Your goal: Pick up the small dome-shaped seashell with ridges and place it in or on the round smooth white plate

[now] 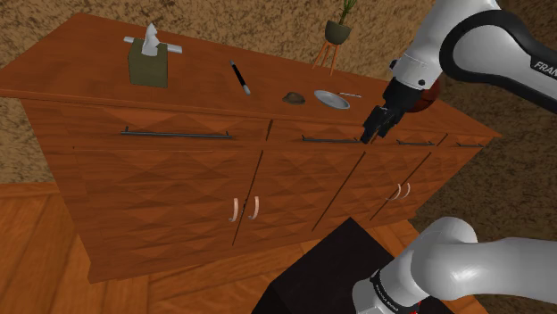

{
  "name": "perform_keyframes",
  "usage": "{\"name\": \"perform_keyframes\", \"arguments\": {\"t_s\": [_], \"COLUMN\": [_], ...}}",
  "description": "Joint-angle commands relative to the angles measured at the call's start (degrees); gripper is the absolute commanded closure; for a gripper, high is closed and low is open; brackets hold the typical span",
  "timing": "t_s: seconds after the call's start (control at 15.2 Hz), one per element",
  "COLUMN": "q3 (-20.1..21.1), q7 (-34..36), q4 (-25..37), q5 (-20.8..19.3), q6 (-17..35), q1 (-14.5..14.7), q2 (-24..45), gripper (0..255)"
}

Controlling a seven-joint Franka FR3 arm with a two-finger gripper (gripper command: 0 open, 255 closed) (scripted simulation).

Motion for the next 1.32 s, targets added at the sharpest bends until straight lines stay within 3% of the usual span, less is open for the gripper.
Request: {"name": "perform_keyframes", "arguments": {"t_s": [0.0,0.33,0.66,0.99,1.25], "q3": [0.0,6.7,12.9,18.5,21.8], "q7": [0.0,12.2,25.1,39.0,50.3], "q4": [0.0,0.6,4.4,11.2,18.9], "q5": [0.0,-1.5,-5.8,-13.2,-21.0], "q6": [0.0,9.4,16.5,20.1,19.8], "q1": [0.0,-2.8,-6.6,-10.6,-13.0], "q2": [0.0,7.1,16.3,27.1,36.5], "gripper": [0,0,0,0,0]}}
